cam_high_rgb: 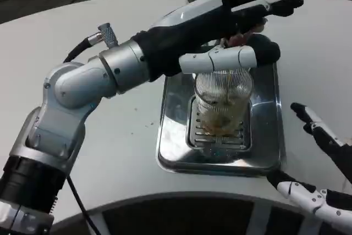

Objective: Grasp the cup under the faucet to collect the drink, then remove the cup.

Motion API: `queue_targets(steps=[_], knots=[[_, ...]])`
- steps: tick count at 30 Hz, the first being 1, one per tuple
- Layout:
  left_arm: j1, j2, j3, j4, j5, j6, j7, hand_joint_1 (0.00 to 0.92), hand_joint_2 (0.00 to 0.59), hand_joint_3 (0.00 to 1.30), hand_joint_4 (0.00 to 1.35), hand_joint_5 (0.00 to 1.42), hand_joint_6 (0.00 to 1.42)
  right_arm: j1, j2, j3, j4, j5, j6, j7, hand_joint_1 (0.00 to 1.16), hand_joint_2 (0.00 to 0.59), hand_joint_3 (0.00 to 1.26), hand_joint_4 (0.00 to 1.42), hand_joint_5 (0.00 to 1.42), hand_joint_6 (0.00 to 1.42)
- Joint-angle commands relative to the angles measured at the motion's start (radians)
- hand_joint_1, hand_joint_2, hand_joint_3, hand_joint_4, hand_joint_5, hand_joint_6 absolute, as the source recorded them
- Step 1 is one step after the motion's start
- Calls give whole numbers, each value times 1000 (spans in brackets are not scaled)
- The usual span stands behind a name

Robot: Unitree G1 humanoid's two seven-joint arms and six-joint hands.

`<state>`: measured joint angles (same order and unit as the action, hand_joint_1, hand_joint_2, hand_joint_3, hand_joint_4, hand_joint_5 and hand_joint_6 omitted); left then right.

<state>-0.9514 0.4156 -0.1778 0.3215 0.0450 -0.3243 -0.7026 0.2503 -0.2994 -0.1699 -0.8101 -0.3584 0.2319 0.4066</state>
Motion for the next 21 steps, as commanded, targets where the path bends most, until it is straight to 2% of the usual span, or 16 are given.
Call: queue_targets(steps=[1,4,8,15,21], knots=[[29,7,-24,13,34,1,-11,0,95,76,0,2,58,-10,20,-5,72,52,-85,-74,630,264,0,0,60,0],[32,10,-19,6,34,-1,-3,0,95,76,0,6,58,-37,31,0,141,82,-145,-117,652,260,0,9,79,1],[34,14,-16,-1,34,-4,3,0,96,76,0,11,59,-73,27,9,216,108,-205,-150,678,252,0,14,95,11],[39,24,-12,-12,32,-4,7,0,97,76,0,20,60,-166,22,38,349,147,-285,-182,721,228,0,44,111,16],[40,28,-7,-20,29,-5,11,0,102,82,0,27,60,-222,9,64,437,170,-333,-180,733,221,0,27,101,0]])
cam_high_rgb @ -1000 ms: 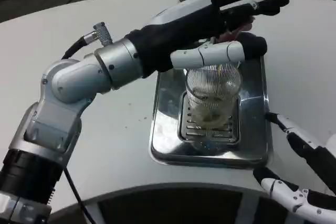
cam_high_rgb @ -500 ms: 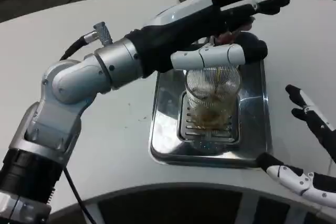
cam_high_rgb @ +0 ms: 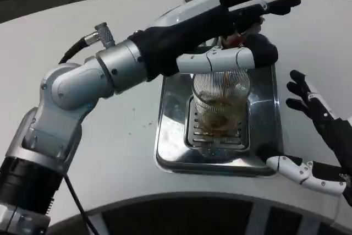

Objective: Grasp the cup under the faucet to collect the drink, then remove the cup.

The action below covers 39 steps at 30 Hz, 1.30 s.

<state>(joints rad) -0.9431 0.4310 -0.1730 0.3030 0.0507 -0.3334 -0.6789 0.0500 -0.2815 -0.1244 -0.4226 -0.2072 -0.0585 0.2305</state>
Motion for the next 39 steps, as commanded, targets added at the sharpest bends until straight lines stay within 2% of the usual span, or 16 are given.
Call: queue_targets(steps=[1,9,17,26,39], knots=[[31,14,-10,-2,24,3,-12,0,102,83,0,29,60,-36,-10,25,70,23,-51,-3,749,215,0,15,98,0],[26,17,-5,0,23,-1,-9,0,103,90,3,34,61,-109,-8,57,156,30,-81,-10,789,213,0,1,97,0],[20,18,-1,8,19,-7,-13,0,104,94,9,36,61,-183,0,77,236,16,-94,-52,842,210,0,0,78,0],[8,21,1,22,18,-14,-18,0,104,102,15,46,61,-263,-1,96,328,30,-104,-55,839,209,0,1,103,0],[-19,23,-5,68,21,-42,-27,0,104,111,15,48,61,-327,4,125,399,41,-107,-59,832,205,0,2,109,0]])
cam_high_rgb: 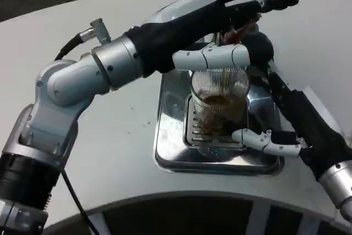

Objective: Grasp the cup under the faucet to collect the drink, then remove the cup.

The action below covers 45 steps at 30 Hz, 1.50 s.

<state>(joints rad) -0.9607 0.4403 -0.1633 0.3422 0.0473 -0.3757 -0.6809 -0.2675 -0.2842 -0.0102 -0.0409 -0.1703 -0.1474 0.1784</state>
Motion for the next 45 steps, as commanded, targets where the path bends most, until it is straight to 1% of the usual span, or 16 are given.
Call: queue_targets(steps=[1,13,40,45], knots=[[-2,14,-15,32,24,-2,-26,0,104,112,16,48,61,-13,8,11,21,6,-18,-7,832,205,0,2,109,0],[-30,3,-28,90,31,-42,-33,0,108,114,16,48,61,-49,14,19,59,11,-18,-5,828,204,0,13,122,0],[-67,-9,-38,181,36,-94,-42,0,108,115,19,48,61,-106,15,28,162,35,-40,0,808,210,0,23,133,0],[-73,-12,-38,197,36,-103,-43,0,109,115,23,48,61,-115,15,27,178,39,-47,-2,807,211,0,52,143,0]])
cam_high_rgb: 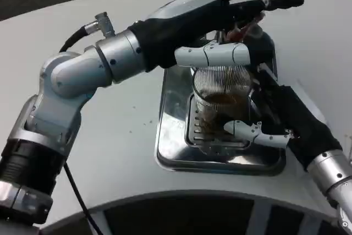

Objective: Grasp the cup under the faucet to collect the drink, then remove the cup.

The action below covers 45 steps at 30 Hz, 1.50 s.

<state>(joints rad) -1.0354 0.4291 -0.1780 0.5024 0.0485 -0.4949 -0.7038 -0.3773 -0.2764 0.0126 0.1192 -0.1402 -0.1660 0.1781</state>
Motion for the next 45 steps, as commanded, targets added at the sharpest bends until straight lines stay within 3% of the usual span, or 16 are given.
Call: queue_targets(steps=[1,23,45], knots=[[0,-1,-24,41,36,14,-21,0,109,115,24,48,61,-8,8,4,23,9,-31,-3,807,211,0,53,144,0],[-11,1,-25,61,38,0,-23,0,115,115,32,48,61,-29,19,20,71,9,-69,-8,784,216,0,77,159,1],[-12,9,-23,51,36,2,-31,0,116,115,35,48,61,-45,46,27,92,7,-62,-16,782,216,0,88,167,1]])
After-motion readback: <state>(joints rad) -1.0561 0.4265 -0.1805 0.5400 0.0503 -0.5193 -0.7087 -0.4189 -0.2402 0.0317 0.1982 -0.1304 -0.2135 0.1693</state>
